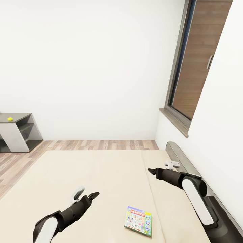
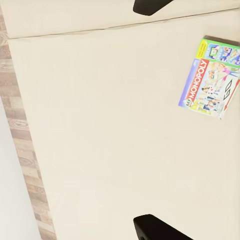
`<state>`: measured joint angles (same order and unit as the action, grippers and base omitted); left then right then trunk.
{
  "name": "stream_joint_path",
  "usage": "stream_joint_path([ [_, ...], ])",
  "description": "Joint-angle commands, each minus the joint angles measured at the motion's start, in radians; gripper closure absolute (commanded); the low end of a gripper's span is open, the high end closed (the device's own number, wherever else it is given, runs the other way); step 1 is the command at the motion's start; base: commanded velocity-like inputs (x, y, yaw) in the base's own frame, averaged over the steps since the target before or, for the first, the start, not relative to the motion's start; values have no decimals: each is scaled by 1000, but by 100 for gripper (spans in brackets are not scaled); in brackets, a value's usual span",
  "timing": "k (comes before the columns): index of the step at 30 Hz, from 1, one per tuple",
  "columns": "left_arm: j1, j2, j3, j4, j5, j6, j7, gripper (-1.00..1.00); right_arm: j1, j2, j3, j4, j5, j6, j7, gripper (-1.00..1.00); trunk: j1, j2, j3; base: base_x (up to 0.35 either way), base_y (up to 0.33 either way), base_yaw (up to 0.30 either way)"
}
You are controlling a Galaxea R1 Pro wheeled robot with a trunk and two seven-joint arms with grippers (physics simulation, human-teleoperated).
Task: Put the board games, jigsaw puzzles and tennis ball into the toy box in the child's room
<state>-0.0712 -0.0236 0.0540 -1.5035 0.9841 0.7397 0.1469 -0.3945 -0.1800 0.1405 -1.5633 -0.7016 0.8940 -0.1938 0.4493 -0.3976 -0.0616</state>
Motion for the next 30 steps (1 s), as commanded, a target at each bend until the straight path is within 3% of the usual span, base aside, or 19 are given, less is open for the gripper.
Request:
stream_joint_path([
  [1, -1, -1, 2, -1, 11, 6, 9, -100, -1, -1, 2, -1, -10, 2, -10, -100, 1, -2, -2, 0, -4, 0],
  [23, -1, -1, 3, 8, 13, 6, 9, -100, -7, 5, 8, 5, -16, 15, -8, -100, 1, -2, -2, 0, -1, 0],
  [28, -3, -1, 3, 9, 15, 6, 9, -100, -13, 9, 8, 21, -16, 64, -9, -100, 1, -2, -2, 0, 0, 0],
  [30, -5, -1, 3, 9, 18, 7, 7, -100, -21, 15, 7, 33, -15, 121, -10, -100, 1, -2, -2, 0, 0, 0],
])
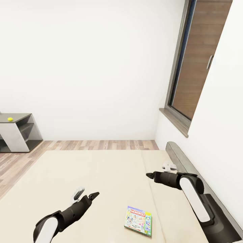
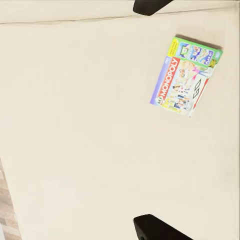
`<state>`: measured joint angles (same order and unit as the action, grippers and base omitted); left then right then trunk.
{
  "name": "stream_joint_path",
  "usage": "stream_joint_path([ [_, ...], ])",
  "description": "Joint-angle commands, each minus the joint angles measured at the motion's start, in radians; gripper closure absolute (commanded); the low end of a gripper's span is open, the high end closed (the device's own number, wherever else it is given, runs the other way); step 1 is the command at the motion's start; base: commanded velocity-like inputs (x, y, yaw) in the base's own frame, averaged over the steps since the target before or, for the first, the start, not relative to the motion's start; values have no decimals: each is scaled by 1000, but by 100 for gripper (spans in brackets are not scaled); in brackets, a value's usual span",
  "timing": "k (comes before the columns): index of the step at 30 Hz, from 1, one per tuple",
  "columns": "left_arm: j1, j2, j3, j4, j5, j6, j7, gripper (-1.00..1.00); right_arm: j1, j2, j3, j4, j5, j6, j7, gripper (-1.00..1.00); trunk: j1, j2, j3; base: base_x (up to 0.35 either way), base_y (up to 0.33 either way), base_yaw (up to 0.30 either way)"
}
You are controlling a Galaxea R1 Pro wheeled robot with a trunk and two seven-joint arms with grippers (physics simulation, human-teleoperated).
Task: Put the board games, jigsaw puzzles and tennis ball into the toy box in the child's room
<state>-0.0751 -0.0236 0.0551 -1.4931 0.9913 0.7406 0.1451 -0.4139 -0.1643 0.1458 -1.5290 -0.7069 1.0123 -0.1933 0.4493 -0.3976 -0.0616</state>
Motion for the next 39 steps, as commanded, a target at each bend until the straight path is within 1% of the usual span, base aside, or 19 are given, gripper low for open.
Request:
stream_joint_path([
  [1, -1, -1, 2, -1, 11, 6, 9, -100, -1, -1, 2, -1, -10, 3, -10, -100, 1, -2, -2, 0, 0, 0],
  [6, -2, -1, 2, -4, 11, 6, 10, -100, -11, 5, 3, 18, -10, 35, -10, -100, 1, -2, -2, 0, 0, 0],
  [8, -6, -1, 2, -11, -12, 5, 55, -100, -19, 10, 5, 34, -10, 35, -11, -100, 1, -2, -2, 0, 0, 0],
  [9, -6, -1, 2, -11, -12, 5, 55, -100, -19, 10, 5, 34, -10, 35, -11, -100, 1, -2, -2, 0, 0, 0],
  [12, -15, -2, 1, -12, -30, 6, 121, -100, -25, 15, 5, 47, -11, 35, -11, -100, 1, -2, -2, 0, 0, 0],
  [13, -22, -2, 1, -6, -29, 6, 159, -100, -47, 18, 4, 104, -13, 35, -9, -100, 1, -2, -2, 0, 0, 0],
  [15, -25, -2, 0, -2, -20, 6, 173, -100, -79, 20, 2, 178, -16, 35, -6, -100, 1, -2, -2, 0, 0, 0],
  [17, -26, -2, 1, 1, -12, 5, 183, -100, -119, 22, 1, 265, -20, 35, -3, -100, 1, -2, -2, 0, 0, 0],
  [18, -26, -2, 1, 1, -12, 5, 183, -100, -119, 22, 1, 265, -20, 35, -3, -100, 1, -2, -2, 0, 0, 0],
  [21, -28, -2, 1, 6, -4, 5, 191, -100, -182, 27, 1, 402, -24, 35, 0, -100, 1, -2, -2, 0, 0, 0],
  [22, -28, -2, 1, 9, -1, 5, 194, -100, -220, 35, 0, 498, -26, 35, 0, -100, 1, -2, -2, 0, 0, 0],
  [23, -28, -2, 1, 11, 0, 5, 196, -100, -237, 37, -1, 548, -26, 35, 0, -100, 1, -2, -2, 0, 0, 0],
  [24, -28, -2, 1, 11, 0, 5, 196, -100, -237, 37, -1, 548, -26, 35, 0, -100, 1, -2, -2, 0, 0, 0],
  [26, -29, -3, 2, 14, 2, 5, 197, -100, -266, 42, -3, 641, -29, 35, 1, -100, 1, -2, -2, 0, 0, 0],
  [27, -29, -3, 2, 14, 2, 5, 197, -100, -266, 42, -3, 641, -29, 35, 1, -100, 1, -2, -2, 0, 0, 0],
  [29, -30, -3, 1, 18, 3, 5, 198, -100, -288, 46, -3, 705, -32, 35, 3, -100, 1, -2, -2, 0, 0, 0],
  [30, -30, -3, 1, 18, 3, 5, 198, -100, -288, 46, -3, 705, -32, 35, 3, -100, 1, -2, -2, 0, 0, 0],
  [34, -32, -2, 1, 22, 3, 5, 199, -100, -307, 54, -4, 757, -34, 35, 7, -100, 1, -2, -2, 0, 0, 0],
  [39, -33, -2, 1, 24, 5, 5, 198, -100, -316, 57, -4, 783, -35, 35, 12, -100, 1, -2, -3, 0, 0, 0],
])
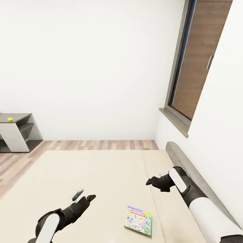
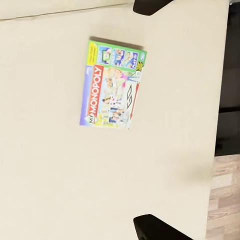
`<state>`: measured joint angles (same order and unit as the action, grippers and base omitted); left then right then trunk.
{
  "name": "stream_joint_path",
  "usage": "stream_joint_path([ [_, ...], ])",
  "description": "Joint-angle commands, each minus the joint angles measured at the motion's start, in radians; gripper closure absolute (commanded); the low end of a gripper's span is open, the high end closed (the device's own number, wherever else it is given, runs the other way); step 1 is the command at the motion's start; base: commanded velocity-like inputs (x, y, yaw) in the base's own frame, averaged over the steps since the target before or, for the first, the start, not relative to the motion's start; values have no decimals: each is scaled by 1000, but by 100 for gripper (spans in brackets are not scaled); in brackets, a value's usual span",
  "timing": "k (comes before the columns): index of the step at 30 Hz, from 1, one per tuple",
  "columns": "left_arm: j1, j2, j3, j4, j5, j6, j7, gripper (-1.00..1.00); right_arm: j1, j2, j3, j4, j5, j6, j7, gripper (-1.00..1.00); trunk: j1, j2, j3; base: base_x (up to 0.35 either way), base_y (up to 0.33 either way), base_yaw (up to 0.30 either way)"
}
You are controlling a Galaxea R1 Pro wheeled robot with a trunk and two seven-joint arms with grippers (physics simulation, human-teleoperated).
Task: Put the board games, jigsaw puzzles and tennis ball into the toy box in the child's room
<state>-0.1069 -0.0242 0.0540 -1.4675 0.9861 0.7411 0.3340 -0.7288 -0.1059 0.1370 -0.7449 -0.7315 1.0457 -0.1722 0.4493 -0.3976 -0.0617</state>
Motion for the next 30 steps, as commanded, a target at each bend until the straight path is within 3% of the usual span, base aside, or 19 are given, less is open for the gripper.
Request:
stream_joint_path([
  [1, -1, -1, 2, -1, 11, 4, 9, -100, -1, -1, 5, -1, -11, 2, -10, -100, 1, -2, -3, 0, 0, 0],
  [30, -3, 1, 2, 7, 15, 7, -55, -100, 2, 5, 1, 42, -54, 2, -3, -100, 1, -2, -40, 0, 0, 0],
])
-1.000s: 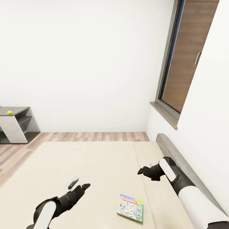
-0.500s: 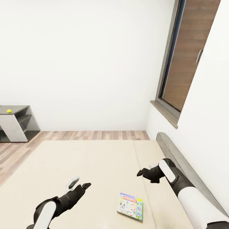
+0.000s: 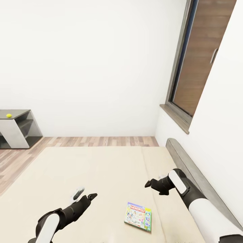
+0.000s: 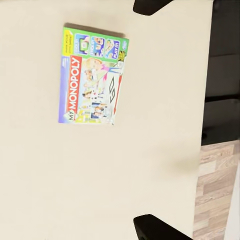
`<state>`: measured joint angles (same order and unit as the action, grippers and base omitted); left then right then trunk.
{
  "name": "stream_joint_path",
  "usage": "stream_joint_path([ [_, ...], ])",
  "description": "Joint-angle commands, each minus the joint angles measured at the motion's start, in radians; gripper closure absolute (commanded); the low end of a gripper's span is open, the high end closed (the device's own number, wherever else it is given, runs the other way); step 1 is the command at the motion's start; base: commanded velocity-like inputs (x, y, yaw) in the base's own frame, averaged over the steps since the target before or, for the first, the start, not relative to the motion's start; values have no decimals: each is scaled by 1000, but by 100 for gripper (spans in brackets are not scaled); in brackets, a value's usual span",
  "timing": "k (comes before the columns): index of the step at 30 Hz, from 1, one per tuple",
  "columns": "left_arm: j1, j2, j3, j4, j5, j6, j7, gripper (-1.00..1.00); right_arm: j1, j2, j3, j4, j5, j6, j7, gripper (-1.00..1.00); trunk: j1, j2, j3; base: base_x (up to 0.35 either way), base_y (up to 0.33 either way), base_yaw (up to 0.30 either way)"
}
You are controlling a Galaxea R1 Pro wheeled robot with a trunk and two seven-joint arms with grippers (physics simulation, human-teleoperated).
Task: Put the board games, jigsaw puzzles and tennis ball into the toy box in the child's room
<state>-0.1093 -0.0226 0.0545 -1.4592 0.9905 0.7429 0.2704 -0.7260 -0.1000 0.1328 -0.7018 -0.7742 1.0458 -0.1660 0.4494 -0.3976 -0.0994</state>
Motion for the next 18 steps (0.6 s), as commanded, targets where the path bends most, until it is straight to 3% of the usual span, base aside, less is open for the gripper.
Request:
stream_joint_path([
  [1, -1, -1, 2, 0, 13, 5, 1, -100, -1, -1, 5, 1, -11, 1, -9, -100, 1, -2, -4, 0, 0, 0],
  [6, -1, 5, 5, 7, 32, 9, -38, -100, -2, -1, 5, 7, -12, 1, -9, -100, 1, -2, -12, 0, 0, 0],
  [14, -1, 41, 49, 57, 114, 13, -123, -100, -4, -2, 4, 12, -13, 1, -9, -100, 1, -2, -25, 0, 0, 0],
  [18, -1, 43, 53, 64, 119, 12, -128, -100, -4, -3, 4, 12, -13, 1, -8, -100, 1, -2, -32, 0, 0, 0],
])
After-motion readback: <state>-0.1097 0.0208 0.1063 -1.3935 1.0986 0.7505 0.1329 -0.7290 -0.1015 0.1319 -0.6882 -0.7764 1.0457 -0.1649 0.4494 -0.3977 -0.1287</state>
